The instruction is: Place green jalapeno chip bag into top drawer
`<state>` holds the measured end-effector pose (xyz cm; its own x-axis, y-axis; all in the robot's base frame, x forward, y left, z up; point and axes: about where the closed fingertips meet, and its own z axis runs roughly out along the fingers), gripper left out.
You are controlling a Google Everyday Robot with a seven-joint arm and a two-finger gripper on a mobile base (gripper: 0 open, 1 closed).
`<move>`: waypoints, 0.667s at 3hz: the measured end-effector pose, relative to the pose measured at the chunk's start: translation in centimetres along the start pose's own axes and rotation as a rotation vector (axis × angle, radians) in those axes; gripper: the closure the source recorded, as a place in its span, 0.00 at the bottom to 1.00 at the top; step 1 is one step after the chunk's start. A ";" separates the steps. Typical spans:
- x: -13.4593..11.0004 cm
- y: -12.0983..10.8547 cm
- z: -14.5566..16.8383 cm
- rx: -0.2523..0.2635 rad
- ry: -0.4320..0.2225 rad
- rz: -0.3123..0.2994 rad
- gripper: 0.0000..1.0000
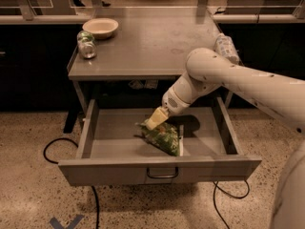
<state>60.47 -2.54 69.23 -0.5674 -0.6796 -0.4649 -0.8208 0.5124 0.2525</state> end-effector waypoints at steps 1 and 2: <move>0.0 0.0 0.0 0.000 0.000 0.000 0.00; 0.0 0.0 0.0 0.000 0.000 0.000 0.00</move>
Offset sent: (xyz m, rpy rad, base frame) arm 0.0000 0.0000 0.0000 0.0000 0.0000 0.0000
